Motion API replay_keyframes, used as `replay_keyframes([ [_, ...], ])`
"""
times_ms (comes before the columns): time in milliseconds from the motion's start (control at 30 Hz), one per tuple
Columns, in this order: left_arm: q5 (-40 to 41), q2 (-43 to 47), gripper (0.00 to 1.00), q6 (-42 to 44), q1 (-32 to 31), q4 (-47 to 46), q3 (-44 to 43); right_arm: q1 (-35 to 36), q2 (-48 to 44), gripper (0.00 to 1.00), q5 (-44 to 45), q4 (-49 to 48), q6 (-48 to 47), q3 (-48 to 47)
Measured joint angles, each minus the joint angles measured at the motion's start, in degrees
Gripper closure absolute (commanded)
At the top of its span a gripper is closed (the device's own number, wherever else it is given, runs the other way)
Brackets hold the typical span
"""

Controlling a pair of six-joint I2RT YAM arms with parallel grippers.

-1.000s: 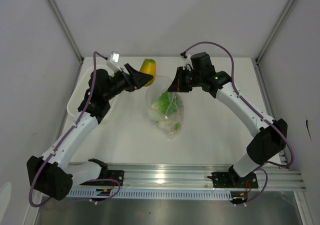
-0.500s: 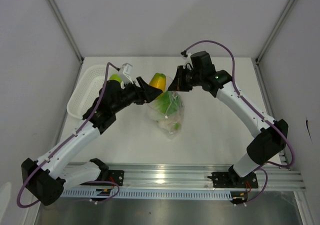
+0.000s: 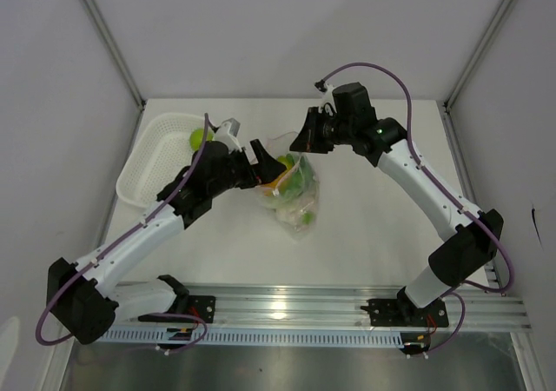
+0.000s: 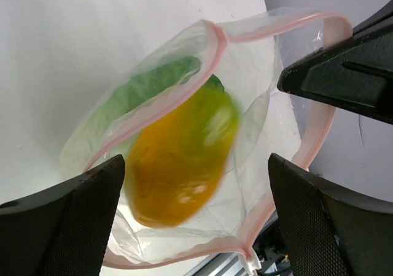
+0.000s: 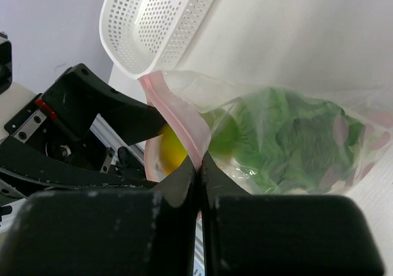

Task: Place the food in the zip-top bag and seal the zipper
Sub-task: Place the fake fruit in the zipper food storage bag.

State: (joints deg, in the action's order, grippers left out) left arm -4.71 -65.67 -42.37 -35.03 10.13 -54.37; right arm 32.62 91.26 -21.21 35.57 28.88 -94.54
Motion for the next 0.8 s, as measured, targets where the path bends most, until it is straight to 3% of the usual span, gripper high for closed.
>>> replay_keyframes([
  [267, 6.3, 7.1, 0.0, 4.2, -0.1, 0.2, 0.0, 0.0, 0.0, 0.98, 0.4, 0.5, -0.2, 0.0],
  [567, 21.2, 10.3, 0.0, 9.6, 1.3, -1.9, 0.4, -0.4, 0.0, 0.98, 0.9, 0.7, -0.5, 0.0],
  [700, 23.6, 8.4, 0.01, 8.7, 7.0, -2.3, 0.5, -1.0, 0.0, 0.98, 0.8, 0.7, -0.7, 0.0],
  [800, 23.6, 4.7, 0.0, 7.0, 15.6, -2.2, 0.6, -1.4, 0.0, 0.98, 0.8, 0.6, -0.9, 0.3],
])
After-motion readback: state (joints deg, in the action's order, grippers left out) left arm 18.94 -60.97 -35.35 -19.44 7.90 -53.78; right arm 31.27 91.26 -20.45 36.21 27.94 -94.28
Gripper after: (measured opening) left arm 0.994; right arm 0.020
